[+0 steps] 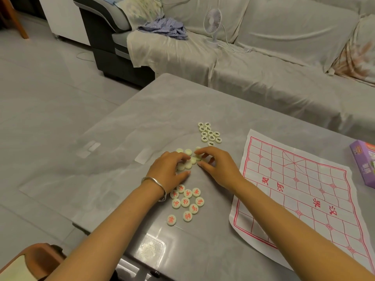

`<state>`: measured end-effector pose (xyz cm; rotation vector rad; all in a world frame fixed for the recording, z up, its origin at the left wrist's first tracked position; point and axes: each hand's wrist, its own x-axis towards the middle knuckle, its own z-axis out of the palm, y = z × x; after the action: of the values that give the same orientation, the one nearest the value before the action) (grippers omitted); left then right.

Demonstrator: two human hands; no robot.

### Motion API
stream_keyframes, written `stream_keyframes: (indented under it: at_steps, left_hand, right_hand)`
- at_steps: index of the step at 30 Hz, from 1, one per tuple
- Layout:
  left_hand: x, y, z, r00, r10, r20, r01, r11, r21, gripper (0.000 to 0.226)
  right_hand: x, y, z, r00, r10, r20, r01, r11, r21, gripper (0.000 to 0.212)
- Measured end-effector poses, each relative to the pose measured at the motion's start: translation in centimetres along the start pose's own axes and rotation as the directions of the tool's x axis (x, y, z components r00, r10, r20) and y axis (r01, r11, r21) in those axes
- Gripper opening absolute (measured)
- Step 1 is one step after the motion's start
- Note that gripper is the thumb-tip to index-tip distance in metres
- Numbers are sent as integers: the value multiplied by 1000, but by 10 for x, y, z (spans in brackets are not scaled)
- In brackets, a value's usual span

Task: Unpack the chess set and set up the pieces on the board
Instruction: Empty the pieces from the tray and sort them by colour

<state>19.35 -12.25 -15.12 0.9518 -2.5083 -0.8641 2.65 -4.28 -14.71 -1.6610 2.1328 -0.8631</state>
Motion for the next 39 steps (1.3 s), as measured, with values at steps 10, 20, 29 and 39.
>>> stream_keyframes:
  at_steps: [10, 20, 29, 39]
  left_hand:
    - [-1, 0, 1, 997, 72, -19, -73, 997, -29, 31]
    - [2, 1, -3, 997, 77, -6, -77, 997, -2, 22]
    - [14, 3, -9, 999, -39, 13, 40, 992, -119, 19]
    - [15, 3, -2, 996, -87, -15, 84, 989, -125, 11]
  right_hand:
    - [-26, 3, 2, 998, -69, 11, 69, 998, 14, 25]
    - [-28, 5, -2, 991, -133, -24, 129, 984, -125, 31]
    - [2, -4, -16, 998, 19, 53, -17, 999, -38, 17]
    - [4, 12, -24, 996, 88, 24, -86, 994, -74, 15]
